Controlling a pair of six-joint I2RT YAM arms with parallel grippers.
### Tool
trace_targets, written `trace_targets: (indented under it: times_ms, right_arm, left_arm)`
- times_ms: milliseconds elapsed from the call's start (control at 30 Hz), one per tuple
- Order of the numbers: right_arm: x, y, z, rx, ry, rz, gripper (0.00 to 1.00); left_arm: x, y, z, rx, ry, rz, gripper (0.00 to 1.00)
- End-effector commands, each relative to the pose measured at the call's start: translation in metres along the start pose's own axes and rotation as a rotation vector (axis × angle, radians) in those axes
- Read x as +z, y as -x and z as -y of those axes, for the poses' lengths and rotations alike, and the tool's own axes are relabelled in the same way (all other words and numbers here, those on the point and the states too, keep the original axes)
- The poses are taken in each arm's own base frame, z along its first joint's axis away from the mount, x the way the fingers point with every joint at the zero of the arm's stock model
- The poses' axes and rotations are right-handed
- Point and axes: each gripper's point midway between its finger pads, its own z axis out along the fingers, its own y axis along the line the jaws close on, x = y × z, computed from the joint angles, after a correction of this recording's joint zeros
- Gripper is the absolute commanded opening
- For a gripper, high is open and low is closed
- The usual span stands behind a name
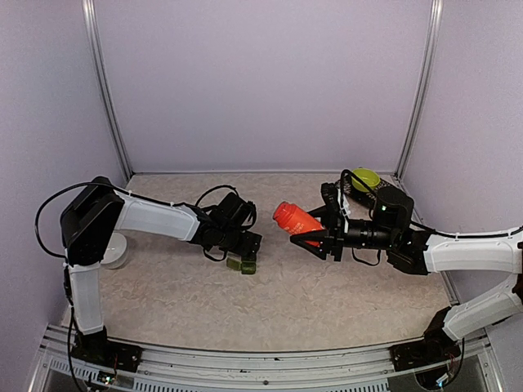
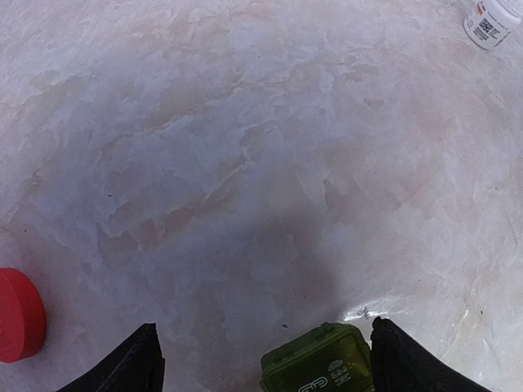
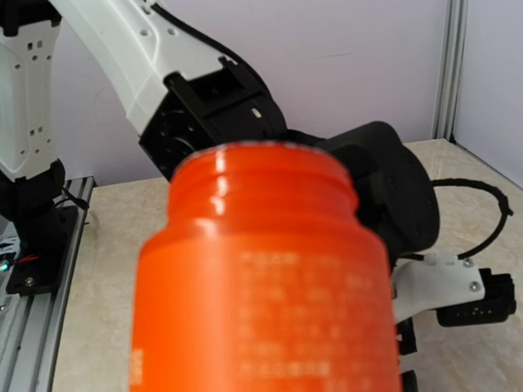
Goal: Sort the pills into containers
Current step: Adjust the pill container at the center of the board.
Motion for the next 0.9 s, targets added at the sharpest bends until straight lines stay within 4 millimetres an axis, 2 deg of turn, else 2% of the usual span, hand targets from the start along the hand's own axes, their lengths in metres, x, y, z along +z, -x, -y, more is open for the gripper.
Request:
trace_targets:
  times_ms: [0,467,567,733,867]
  right_arm:
    - [0.002,0.01,-0.005,-0.021,0.016,0.029,0.01]
    - [0.005,0.008,-0.004,-0.013,0.022,0.021,0.01]
    - [0.005,0.008,-0.004,-0.013,0.023,0.021,0.01]
    - [0.008,0.006,-0.004,-0.006,0.031,0.012,0.01]
    - [0.008,0.008,-0.004,-0.008,0.033,0.012,0.01]
  left_arm:
    - [0.001,-0.006,-0.006,0.015,0.031,-0.022,0.85]
    - [-0.011,-0.005,-0.031,-0.062,0.084,0.014,0.84]
    - [-0.018,-0.004,-0.033,-0.082,0.065,0.041,0.84]
    - [-0.034,0.01,-0.033,-0.108,0.045,0.113,0.84]
    - [-0.042,0.01,-0.037,-0.146,0.049,0.127,0.84]
